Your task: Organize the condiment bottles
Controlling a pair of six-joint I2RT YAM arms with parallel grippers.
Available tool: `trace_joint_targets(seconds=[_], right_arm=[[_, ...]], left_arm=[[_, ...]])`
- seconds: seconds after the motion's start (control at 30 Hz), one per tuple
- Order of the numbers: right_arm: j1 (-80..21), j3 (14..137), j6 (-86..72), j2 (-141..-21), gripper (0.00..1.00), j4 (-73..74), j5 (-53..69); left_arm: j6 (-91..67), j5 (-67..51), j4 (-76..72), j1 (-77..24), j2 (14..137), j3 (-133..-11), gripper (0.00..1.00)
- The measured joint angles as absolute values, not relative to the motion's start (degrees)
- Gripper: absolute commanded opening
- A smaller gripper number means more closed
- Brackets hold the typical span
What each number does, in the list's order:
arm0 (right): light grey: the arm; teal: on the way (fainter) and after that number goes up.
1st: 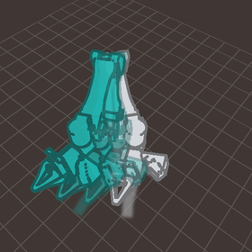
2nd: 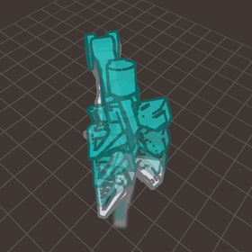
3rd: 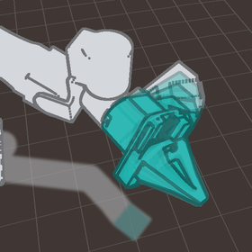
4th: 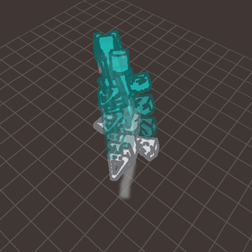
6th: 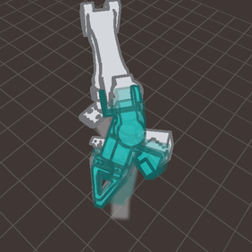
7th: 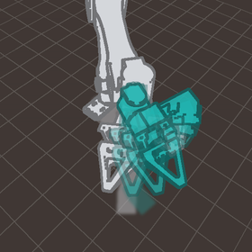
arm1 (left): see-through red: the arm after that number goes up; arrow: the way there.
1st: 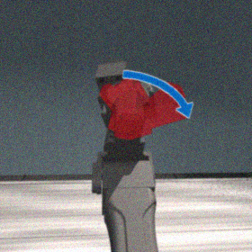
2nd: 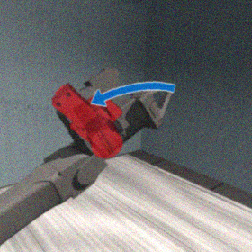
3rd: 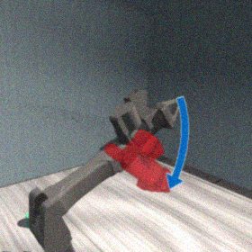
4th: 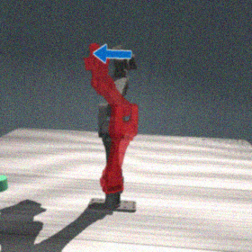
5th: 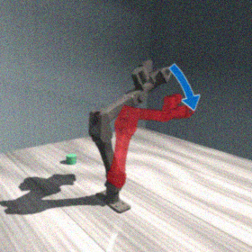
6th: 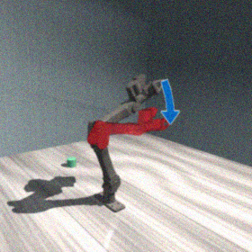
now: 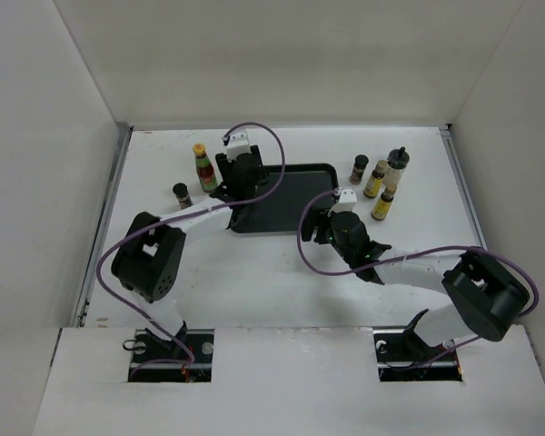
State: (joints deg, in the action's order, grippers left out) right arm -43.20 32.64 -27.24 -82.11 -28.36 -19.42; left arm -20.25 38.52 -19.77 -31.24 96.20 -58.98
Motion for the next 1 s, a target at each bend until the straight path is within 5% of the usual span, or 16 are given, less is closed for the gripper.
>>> trace_joint_targets(seconds=[0.33,0.63,1.0], right_arm=[[-43.2,32.6,-27.2,-80.6,0.79,-28.4,-19.4],[-43.2,32.6,-27.2,-80.6,0.81,-28.4,-19.4],[-43.2,32.6,-27.2,-80.6,0.82,-28.5,-19.4]], left_arm=[[-19.9,35.4,-20.8,-28.9,109.3,-67.3,0.39],[-19.4,35.3,-25.0,-28.1,110.3,-67.2,0.81],[-18.6,33.8,-25.3,-28.9,93.9,-62.0,0.69]])
